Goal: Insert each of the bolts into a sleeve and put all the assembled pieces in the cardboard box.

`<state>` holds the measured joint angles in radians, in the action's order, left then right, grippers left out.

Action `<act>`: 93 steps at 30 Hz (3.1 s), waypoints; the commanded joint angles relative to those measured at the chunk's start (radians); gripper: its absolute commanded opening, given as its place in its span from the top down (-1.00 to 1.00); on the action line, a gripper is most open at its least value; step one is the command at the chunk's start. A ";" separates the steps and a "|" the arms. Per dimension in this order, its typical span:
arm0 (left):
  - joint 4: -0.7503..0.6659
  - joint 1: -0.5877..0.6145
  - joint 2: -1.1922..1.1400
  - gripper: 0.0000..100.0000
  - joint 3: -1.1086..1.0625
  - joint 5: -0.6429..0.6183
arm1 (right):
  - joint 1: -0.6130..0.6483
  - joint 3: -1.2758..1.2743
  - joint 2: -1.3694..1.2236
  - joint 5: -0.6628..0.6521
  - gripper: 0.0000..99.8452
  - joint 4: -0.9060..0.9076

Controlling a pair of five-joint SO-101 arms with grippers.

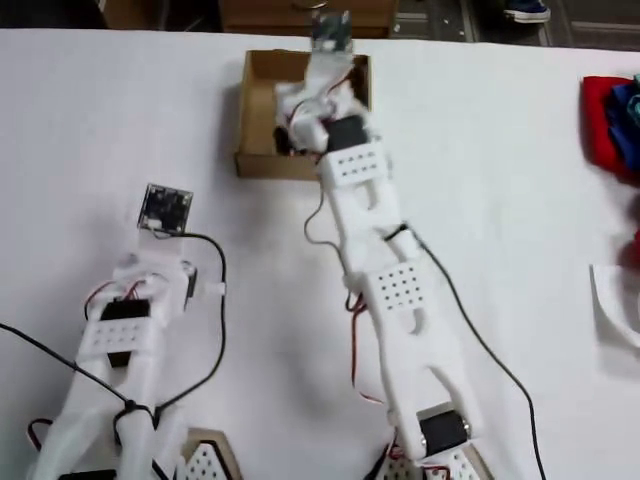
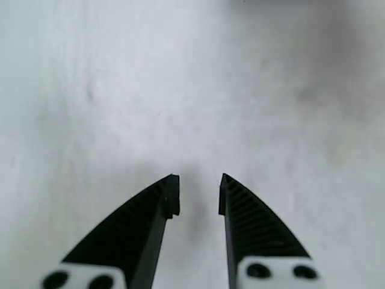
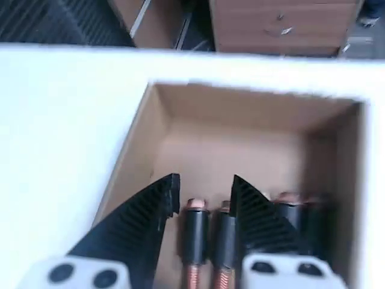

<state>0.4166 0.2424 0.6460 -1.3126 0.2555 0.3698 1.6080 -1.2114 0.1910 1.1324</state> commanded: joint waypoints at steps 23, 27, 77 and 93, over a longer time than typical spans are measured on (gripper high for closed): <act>0.764 -0.005 0.235 0.74 0.453 0.000 | -0.119 -1.054 1.577 -0.339 0.96 0.638; 0.974 -0.005 0.417 0.74 0.522 0.002 | -0.120 -1.603 1.942 -0.374 0.96 0.634; 0.867 -0.166 1.172 0.74 -0.381 -0.153 | -0.397 -3.302 2.977 -0.321 0.96 0.120; 0.867 -0.164 1.172 0.74 -0.381 -0.153 | -0.397 -3.302 2.977 -0.321 0.96 0.120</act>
<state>1.2804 0.0844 1.7967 -1.6717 0.1112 -0.0276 -1.6847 1.7653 -0.1235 1.2505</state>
